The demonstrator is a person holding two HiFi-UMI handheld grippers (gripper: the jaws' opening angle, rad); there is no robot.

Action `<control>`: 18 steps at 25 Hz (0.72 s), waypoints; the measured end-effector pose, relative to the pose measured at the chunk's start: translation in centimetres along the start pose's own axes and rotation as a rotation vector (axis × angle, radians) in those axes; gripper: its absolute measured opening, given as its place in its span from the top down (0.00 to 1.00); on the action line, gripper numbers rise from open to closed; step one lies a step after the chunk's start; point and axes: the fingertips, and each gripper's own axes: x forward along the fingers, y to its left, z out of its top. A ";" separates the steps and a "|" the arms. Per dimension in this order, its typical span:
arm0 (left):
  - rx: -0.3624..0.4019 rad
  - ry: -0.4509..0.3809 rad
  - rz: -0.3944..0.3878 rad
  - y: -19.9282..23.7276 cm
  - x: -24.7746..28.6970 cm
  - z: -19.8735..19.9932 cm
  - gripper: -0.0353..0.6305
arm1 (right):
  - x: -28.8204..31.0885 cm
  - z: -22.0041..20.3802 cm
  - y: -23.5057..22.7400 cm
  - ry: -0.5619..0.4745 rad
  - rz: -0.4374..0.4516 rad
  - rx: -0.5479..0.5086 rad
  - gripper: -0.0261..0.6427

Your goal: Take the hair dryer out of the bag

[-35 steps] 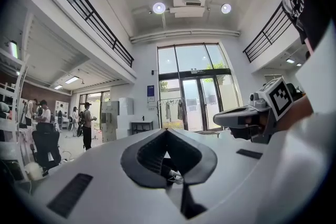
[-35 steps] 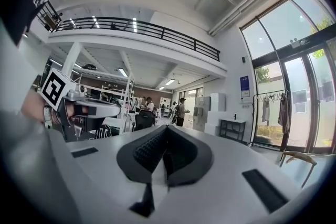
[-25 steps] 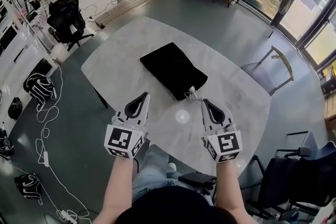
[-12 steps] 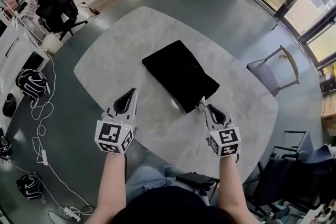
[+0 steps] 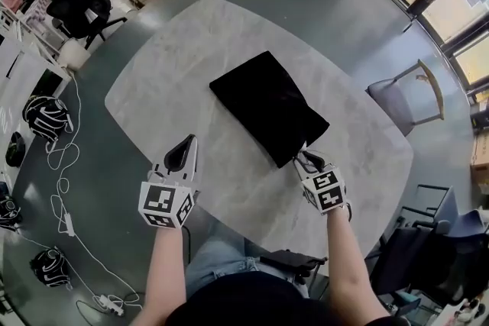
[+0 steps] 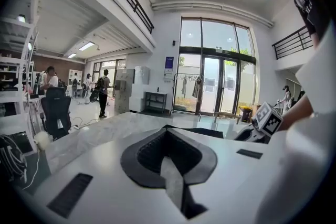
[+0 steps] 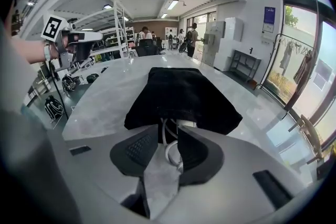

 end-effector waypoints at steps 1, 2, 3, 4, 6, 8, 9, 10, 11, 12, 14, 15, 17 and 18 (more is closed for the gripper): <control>0.007 0.004 -0.002 -0.1 0.1 0.0 0.93 | 0.3 0.2 -0.2 0.000 0.003 -0.005 0.76; 0.011 0.006 0.000 -0.1 0.1 0.1 0.93 | 0.7 0.4 -0.4 0.001 0.004 -0.011 0.76; 0.013 0.006 0.005 0.0 0.1 0.2 0.93 | 1.1 0.6 -0.7 0.000 0.003 -0.019 0.76; 0.014 0.005 0.010 0.1 0.1 0.3 0.93 | 1.4 0.9 -1.0 -0.001 -0.002 -0.027 0.76; 0.019 0.005 0.020 0.3 -0.1 0.5 0.93 | 2.0 1.5 -1.7 -0.007 -0.011 -0.036 0.76; 0.019 0.007 0.030 0.6 -0.2 0.5 0.93 | 2.5 2.0 -2.4 -0.006 -0.015 -0.039 0.74; 0.017 0.010 0.035 0.8 -0.2 0.5 0.93 | 2.9 2.0 -2.5 0.001 -0.011 -0.040 0.72; 0.016 0.013 0.039 0.9 -0.3 0.3 0.93 | 3.3 1.9 -2.6 0.015 -0.001 -0.041 0.70; 0.014 0.017 0.042 1.1 -0.3 0.2 0.93 | 3.9 1.8 -2.5 0.034 0.012 -0.042 0.67; 0.014 0.021 0.044 1.2 -0.3 0.0 0.93 | 4.5 1.5 -2.5 0.055 0.026 -0.041 0.63; 0.015 0.027 0.044 1.2 -0.2 -0.1 0.93 | 5.4 1.2 -2.5 0.083 0.047 -0.040 0.57; 0.017 0.030 0.044 1.1 -0.1 -0.1 0.93 | 5.6 1.2 -2.6 0.090 0.058 -0.038 0.57; 0.020 0.033 0.044 1.3 -0.1 -0.2 0.93 | 5.9 1.2 -2.7 0.107 0.093 -0.027 0.56; 0.020 0.034 0.047 1.5 -0.2 -0.3 0.93 | 6.1 1.2 -2.6 0.120 0.118 -0.011 0.56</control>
